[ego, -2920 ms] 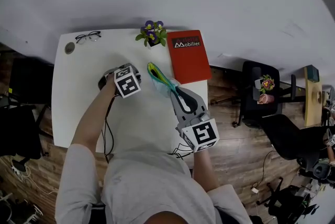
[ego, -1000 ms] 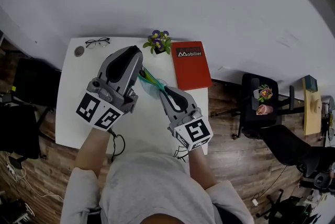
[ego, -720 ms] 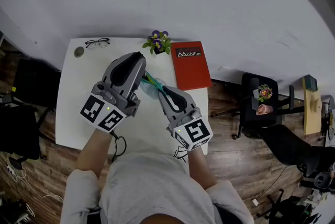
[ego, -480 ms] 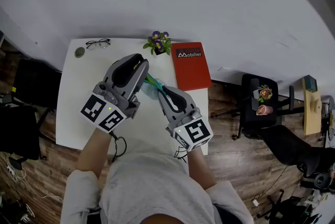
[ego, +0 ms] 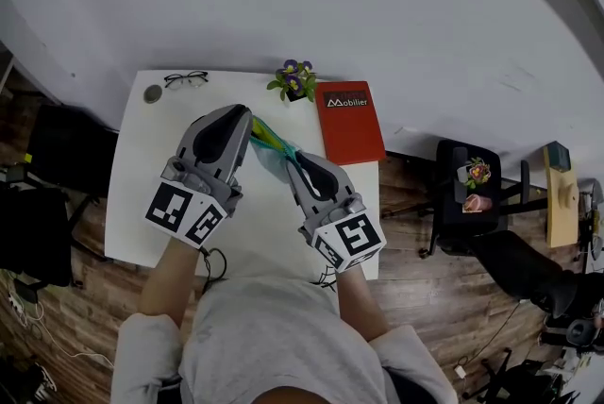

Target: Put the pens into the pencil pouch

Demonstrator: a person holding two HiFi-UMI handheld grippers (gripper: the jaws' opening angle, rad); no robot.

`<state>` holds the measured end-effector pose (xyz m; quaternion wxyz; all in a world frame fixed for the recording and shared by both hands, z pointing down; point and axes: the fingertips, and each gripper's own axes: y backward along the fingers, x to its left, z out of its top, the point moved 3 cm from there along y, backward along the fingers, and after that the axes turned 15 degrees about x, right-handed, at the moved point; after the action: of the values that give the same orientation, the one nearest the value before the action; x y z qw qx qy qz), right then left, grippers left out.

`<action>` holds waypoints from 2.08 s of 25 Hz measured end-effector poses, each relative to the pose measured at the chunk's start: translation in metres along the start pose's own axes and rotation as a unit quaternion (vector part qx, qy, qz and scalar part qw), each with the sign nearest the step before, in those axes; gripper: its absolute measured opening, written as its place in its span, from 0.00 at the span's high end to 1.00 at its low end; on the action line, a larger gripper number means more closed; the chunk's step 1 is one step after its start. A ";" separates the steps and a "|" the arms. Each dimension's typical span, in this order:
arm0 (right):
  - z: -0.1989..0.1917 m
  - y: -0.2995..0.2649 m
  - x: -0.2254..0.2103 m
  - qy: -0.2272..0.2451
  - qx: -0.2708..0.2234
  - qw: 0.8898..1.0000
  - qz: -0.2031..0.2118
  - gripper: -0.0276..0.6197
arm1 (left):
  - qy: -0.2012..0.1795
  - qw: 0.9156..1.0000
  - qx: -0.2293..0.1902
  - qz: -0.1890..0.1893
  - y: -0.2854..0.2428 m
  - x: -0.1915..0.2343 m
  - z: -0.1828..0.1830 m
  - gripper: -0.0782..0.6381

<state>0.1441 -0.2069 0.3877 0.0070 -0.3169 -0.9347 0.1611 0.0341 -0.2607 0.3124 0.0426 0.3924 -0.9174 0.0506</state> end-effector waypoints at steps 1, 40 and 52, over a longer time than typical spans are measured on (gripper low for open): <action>0.002 0.000 0.001 -0.004 -0.002 1.000 -0.005 0.87 | -0.005 1.000 0.002 0.015 0.007 0.003 0.002 0.83; 0.092 0.018 0.067 0.024 -0.056 0.989 -0.135 0.86 | -0.040 0.973 -0.003 0.229 0.198 0.075 0.021 0.84; 0.089 0.017 0.092 0.027 -0.062 0.988 -0.139 0.86 | -0.030 0.975 -0.004 0.221 0.216 0.079 0.016 0.84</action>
<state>0.0705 -0.1656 0.2902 0.0354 -0.1883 -0.9772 0.0920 -0.1768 -0.1708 0.2928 0.0048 0.1806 -0.9826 0.0432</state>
